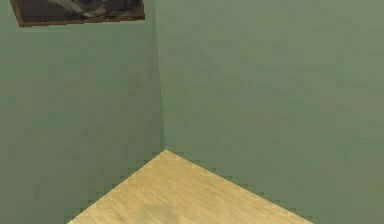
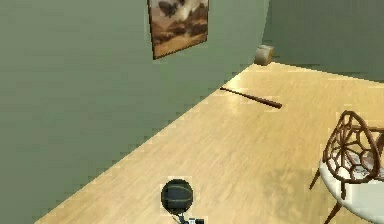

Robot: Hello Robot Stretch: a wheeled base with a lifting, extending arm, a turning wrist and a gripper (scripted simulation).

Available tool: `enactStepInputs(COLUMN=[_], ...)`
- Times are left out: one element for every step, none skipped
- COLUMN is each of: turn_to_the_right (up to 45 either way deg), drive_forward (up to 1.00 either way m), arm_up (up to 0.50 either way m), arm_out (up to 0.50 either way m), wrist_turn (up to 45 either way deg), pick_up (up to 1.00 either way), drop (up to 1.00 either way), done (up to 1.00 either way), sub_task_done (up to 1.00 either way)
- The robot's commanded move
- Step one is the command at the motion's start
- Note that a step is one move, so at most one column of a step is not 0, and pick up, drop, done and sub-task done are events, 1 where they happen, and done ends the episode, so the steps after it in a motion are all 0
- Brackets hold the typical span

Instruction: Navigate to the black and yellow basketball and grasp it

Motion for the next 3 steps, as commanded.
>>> enactStepInputs(turn_to_the_right=[0.0,0.0,0.0], drive_forward=[0.0,0.0,0.0], arm_up=[0.0,0.1,0.0], arm_out=[0.0,0.0,0.0], wrist_turn=[0.0,0.0,0.0], pick_up=[1.0,0.0,0.0], drop=[0.0,0.0,0.0], done=[0.0,0.0,1.0], sub_task_done=[0.0,0.0,0.0])
